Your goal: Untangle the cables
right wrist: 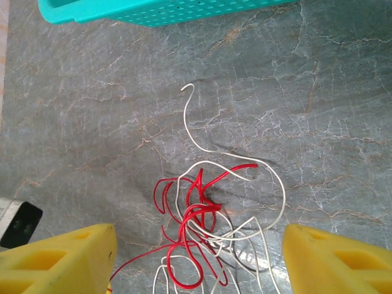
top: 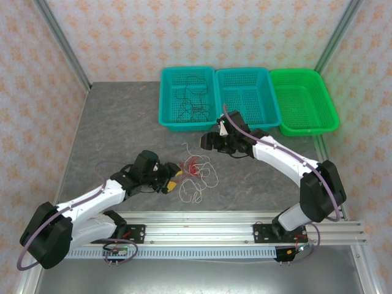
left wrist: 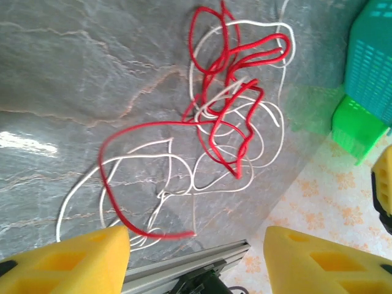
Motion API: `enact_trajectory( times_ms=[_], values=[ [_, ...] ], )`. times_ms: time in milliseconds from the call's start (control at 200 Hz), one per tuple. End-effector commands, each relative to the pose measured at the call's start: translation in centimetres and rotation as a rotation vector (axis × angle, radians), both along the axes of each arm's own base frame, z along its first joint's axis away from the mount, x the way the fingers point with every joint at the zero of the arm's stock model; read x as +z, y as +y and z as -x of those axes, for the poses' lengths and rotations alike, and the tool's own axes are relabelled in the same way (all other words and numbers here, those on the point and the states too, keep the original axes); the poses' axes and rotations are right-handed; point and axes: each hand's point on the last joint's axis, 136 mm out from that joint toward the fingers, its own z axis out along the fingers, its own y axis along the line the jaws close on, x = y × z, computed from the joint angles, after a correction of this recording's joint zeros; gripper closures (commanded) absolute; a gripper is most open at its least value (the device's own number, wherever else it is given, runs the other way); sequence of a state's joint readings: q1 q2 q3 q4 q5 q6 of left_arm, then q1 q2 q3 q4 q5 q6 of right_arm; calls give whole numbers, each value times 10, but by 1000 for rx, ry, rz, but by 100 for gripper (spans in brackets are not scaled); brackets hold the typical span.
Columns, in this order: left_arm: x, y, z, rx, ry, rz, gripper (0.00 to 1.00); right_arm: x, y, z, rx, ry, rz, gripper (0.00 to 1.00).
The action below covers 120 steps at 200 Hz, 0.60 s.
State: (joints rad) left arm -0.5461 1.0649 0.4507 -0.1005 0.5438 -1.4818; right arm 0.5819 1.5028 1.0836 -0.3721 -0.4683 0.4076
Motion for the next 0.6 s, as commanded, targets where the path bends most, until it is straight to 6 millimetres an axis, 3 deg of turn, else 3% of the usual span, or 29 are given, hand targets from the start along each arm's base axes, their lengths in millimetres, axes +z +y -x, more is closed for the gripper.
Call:
enact_trajectory(
  times_ms=[0,190,340,596],
  values=[
    [-13,8,6,-6,44,-37,35,-2,0,-5,-9,-19,7,28],
    [-26,13,-4,5,50,-67,25,2,-4,-3,-13,-32,17,28],
    [-35,14,-5,-5,71,-86,23,1,-5,-3,-23,-27,13,28],
    [-36,8,-18,13,53,-52,44,1,-4,-3,-22,-25,9,28]
  ],
)
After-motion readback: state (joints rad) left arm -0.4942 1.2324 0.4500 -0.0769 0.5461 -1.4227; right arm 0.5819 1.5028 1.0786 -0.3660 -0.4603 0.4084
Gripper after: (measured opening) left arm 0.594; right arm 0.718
